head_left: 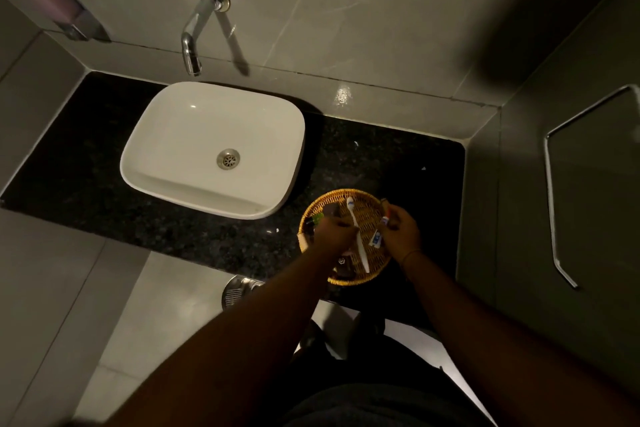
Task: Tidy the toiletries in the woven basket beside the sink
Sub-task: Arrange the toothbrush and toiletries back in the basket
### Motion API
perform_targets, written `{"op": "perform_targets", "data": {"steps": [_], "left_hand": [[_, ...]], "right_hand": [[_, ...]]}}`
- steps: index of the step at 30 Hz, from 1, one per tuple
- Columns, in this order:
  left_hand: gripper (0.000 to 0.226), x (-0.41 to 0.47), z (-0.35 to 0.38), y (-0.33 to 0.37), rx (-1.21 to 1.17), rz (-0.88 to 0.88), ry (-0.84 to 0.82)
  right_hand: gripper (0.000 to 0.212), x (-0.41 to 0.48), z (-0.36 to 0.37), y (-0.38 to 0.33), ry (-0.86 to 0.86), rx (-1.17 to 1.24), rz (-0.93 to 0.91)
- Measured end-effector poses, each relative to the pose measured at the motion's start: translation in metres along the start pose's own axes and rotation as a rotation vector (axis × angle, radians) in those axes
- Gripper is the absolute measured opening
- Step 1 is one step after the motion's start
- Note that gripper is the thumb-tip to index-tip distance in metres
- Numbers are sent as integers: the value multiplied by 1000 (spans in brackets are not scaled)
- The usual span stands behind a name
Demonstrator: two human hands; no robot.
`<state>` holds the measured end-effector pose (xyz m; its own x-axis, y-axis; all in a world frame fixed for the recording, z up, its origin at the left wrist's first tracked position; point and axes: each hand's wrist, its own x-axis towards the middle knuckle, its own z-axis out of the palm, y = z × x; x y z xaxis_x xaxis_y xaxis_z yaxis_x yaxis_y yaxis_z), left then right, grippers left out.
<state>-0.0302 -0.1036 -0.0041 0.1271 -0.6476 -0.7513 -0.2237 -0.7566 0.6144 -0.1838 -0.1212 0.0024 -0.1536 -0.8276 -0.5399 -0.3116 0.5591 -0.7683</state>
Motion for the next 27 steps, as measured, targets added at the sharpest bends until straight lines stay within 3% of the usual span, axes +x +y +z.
{"op": "perform_targets", "data": {"steps": [3, 6, 9, 10, 12, 17, 27], "left_hand": [[17, 7, 10, 0, -5, -26, 4], [37, 9, 17, 0, -26, -18, 16], [50, 16, 21, -1, -5, -24, 18], [35, 16, 19, 0, 10, -12, 19], [28, 22, 19, -1, 17, -22, 31], [23, 35, 20, -9, 75, -53, 87], [20, 40, 25, -18, 166, -12, 197]], "right_hand": [[61, 4, -1, 0, -31, -49, 45], [68, 4, -1, 3, -30, -40, 82], [55, 2, -5, 9, 16, -60, 103], [47, 1, -6, 11, 25, -71, 104], [31, -1, -10, 18, 46, -108, 106], [12, -8, -15, 37, 44, -165, 52], [17, 0, 1, 34, -66, -385, -36]]}}
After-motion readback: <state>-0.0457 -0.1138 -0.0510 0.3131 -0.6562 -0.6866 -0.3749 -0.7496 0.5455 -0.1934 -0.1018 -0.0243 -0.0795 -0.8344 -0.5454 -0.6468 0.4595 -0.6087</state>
